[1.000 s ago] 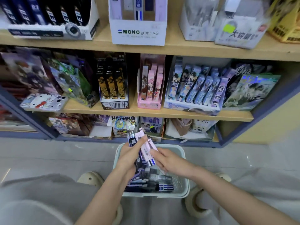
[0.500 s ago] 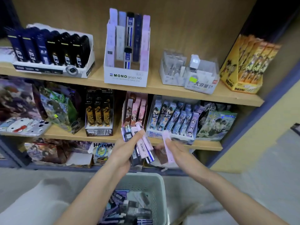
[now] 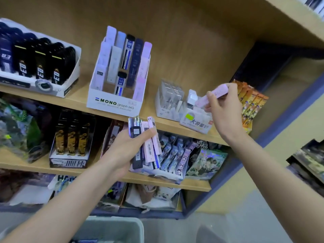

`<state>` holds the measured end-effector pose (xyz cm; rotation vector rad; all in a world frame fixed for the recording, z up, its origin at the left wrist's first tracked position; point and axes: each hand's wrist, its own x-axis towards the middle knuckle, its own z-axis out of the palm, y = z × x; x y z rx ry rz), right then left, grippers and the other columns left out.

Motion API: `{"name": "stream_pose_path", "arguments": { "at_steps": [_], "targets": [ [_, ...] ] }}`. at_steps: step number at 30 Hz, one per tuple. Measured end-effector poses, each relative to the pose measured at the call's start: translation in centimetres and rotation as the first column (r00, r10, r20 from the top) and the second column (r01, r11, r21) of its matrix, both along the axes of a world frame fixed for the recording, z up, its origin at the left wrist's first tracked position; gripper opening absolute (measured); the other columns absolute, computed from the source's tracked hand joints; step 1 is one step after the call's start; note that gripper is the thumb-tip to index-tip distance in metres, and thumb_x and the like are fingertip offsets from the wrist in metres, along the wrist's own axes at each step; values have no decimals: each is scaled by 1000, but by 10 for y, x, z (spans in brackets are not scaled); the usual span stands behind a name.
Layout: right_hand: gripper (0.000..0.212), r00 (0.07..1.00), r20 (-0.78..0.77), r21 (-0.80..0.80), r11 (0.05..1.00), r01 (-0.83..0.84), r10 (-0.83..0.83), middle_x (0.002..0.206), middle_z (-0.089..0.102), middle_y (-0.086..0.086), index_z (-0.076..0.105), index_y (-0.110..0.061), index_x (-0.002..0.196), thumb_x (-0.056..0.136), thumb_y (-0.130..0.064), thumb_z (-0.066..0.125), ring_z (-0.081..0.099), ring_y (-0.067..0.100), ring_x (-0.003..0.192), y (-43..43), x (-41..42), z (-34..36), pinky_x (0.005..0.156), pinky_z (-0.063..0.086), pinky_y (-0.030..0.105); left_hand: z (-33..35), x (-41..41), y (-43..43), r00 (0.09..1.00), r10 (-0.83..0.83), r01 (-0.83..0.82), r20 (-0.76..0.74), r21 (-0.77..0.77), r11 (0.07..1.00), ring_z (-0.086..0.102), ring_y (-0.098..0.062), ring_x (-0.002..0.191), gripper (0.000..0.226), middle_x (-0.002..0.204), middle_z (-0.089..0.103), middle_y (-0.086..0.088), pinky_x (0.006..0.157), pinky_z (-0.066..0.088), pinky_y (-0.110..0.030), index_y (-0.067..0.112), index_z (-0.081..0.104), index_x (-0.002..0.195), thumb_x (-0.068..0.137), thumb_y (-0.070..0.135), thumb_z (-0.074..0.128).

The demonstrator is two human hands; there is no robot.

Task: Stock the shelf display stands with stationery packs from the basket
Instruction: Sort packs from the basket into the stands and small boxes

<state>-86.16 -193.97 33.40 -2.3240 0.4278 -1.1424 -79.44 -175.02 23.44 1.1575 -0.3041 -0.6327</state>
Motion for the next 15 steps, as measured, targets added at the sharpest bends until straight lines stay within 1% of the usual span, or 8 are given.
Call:
{"name": "stream_pose_path", "arguments": {
  "at_steps": [1,3,5,7,9,11,13,15],
  "targets": [
    [8,1000,6,11,1000,27,-27,78,64,-1,41,-13,97,99,-19,44,63,17,72,-5,7,4,64,55,33,-1,2,-1,1000,-5,5,-4,-2,1000,72,-15,78,15,86,75,-2,60,54,-23,15,69,97,87,25,65],
    [14,998,25,38,998,55,-56,74,58,-7,45,-9,97,100,-21,39,62,16,72,-11,19,9,72,55,37,-3,5,-1,1000,-10,10,-19,-9,1000,72,-16,79,17,87,75,-3,65,54,-27,14,69,99,87,25,65],
    [18,998,56,64,998,8,-12,73,55,-6,49,-8,95,101,-22,39,62,16,70,-8,31,14,70,56,37,-5,9,-1,999,3,-3,-39,-21,1000,72,-17,81,16,88,75,-2,69,55,-30,15,69,99,87,24,65],
    [16,993,88,90,992,-93,85,74,56,-5,51,-7,94,100,-19,41,63,13,68,2,44,17,67,56,31,-6,13,0,998,24,-26,-57,-33,999,72,-17,82,12,87,75,-1,71,55,-31,18,69,96,87,24,65],
    [14,976,97,88,975,-202,193,76,59,-6,54,-7,95,99,-15,44,64,10,67,18,58,18,67,56,29,-6,16,2,997,39,-42,-66,-40,998,72,-15,79,9,84,75,0,67,54,-28,19,69,94,87,24,65],
    [10,955,86,58,956,-289,284,78,60,-7,56,-9,93,97,-11,47,66,13,70,35,72,16,69,57,29,-7,18,3,996,51,-54,-73,-45,998,72,-14,76,9,83,75,1,62,54,-25,19,69,94,87,23,64],
    [11,939,79,22,942,-336,334,80,62,-5,56,-14,90,96,-9,48,66,14,72,49,85,16,70,57,29,-7,18,6,995,58,-62,-87,-45,997,72,-14,73,10,83,75,-1,57,53,-23,18,69,95,87,23,65],
    [12,935,88,-9,938,-345,345,80,62,-4,55,-16,88,95,-9,48,65,13,71,59,97,18,69,56,26,-8,19,10,993,66,-70,-100,-40,997,70,-13,65,12,82,75,-3,47,50,-21,17,70,95,87,24,65]
  ]
}}
